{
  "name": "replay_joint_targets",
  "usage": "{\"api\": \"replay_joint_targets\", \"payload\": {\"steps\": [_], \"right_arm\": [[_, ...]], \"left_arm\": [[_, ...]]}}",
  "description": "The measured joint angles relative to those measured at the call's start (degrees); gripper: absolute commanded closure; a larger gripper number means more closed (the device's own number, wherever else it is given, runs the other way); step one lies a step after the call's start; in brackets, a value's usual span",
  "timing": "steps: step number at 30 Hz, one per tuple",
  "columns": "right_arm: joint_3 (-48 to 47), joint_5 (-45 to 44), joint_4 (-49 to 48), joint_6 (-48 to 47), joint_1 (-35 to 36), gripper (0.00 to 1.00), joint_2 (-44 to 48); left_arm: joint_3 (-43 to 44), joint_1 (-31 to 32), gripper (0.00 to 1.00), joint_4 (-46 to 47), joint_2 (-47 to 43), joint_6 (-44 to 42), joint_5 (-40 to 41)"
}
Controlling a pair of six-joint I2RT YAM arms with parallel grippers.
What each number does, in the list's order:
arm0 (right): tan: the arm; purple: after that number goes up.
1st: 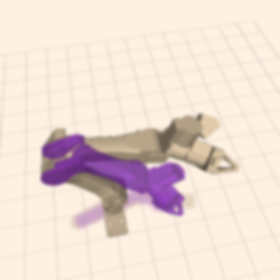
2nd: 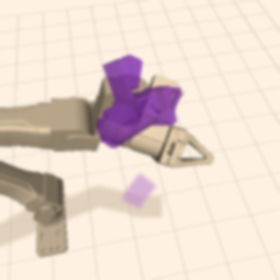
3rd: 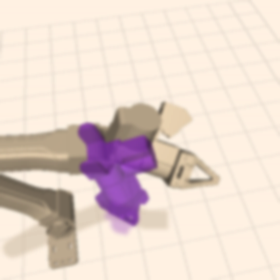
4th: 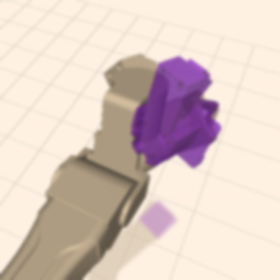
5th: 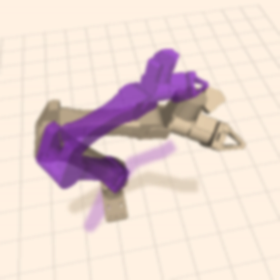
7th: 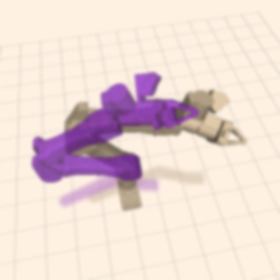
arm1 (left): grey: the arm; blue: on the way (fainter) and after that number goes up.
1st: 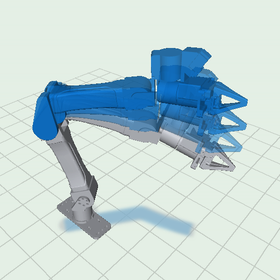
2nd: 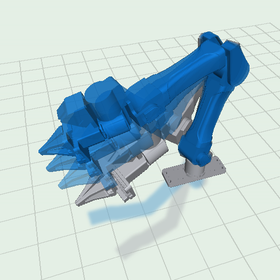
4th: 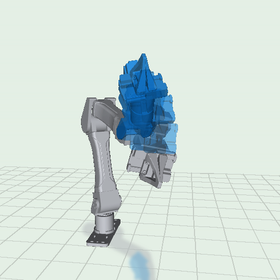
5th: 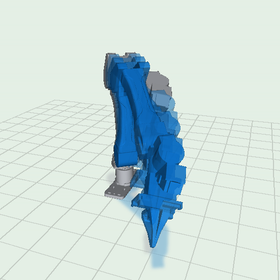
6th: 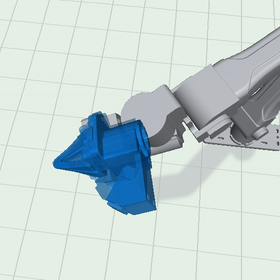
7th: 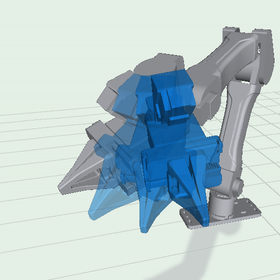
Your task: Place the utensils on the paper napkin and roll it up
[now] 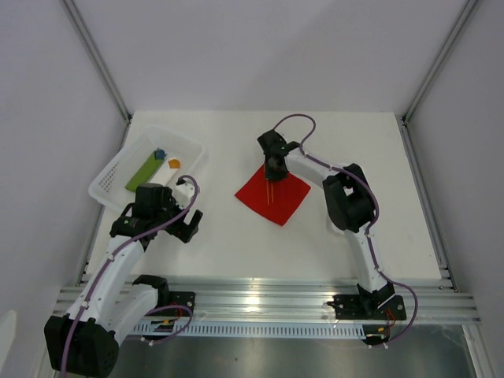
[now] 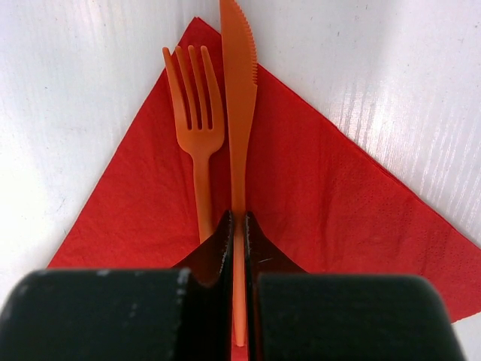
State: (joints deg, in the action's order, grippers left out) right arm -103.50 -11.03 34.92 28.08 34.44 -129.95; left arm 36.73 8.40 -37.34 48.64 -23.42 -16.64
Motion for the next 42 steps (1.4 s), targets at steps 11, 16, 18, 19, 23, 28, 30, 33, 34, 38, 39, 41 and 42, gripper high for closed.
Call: {"api": "replay_joint_targets", "payload": {"steps": [11, 16, 18, 19, 23, 28, 30, 33, 34, 38, 39, 41, 42], "right_arm": [[0.0, 0.2, 0.0, 0.0, -0.4, 0.85, 0.0], [0.0, 0.6, 0.0, 0.0, -0.5, 0.82, 0.3], [0.0, 0.8, 0.1, -0.1, -0.5, 0.80, 0.7], [0.0, 0.9, 0.1, -0.1, -0.5, 0.80, 1.1], [0.0, 1.0, 0.5, -0.7, -0.7, 0.78, 3.4], [-0.1, 0.3, 2.1, -2.1, -2.0, 0.79, 8.0], [2.0, -0.3, 1.6, -3.1, -3.8, 0.79, 12.3], [8.1, -0.4, 1.3, -4.2, -9.5, 0.80, 21.2], [10.4, -0.4, 0.7, -4.6, -12.5, 0.80, 24.3], [16.8, -0.8, 0.0, -5.7, -24.9, 0.80, 30.6], [18.1, -0.8, -0.3, -5.9, -26.4, 0.79, 30.6], [21.8, -0.4, -0.6, -6.3, -27.9, 0.79, 30.2], [23.5, 0.0, -0.5, -6.3, -27.8, 0.78, 29.6]], "left_arm": [[0.0, 0.0, 0.00, 0.0, 0.1, 0.0, 0.0], [0.0, 0.0, 0.01, 0.0, 0.1, 0.0, 0.0], [0.0, 0.0, 0.01, 0.0, 0.1, 0.0, 0.0], [0.0, 0.0, 0.01, 0.0, 0.1, 0.0, 0.0], [0.0, 0.0, 0.01, 0.0, 0.1, 0.0, 0.0], [0.0, 0.0, 0.00, 0.0, 0.1, 0.0, 0.0], [0.0, 0.0, 0.01, 0.0, 0.1, 0.0, 0.1], [0.0, 0.0, 0.01, 0.0, 0.1, 0.0, 0.4], [-0.1, 0.0, 0.00, 0.0, 0.1, 0.0, 0.5], [-0.3, 0.0, 0.01, 0.1, 0.1, 0.0, 0.8], [-0.3, 0.0, 0.00, 0.2, 0.1, 0.0, 0.9], [-0.3, 0.0, 0.00, 0.2, 0.1, 0.0, 1.1], [-0.3, 0.0, 0.00, 0.2, 0.1, 0.0, 1.2]]}}
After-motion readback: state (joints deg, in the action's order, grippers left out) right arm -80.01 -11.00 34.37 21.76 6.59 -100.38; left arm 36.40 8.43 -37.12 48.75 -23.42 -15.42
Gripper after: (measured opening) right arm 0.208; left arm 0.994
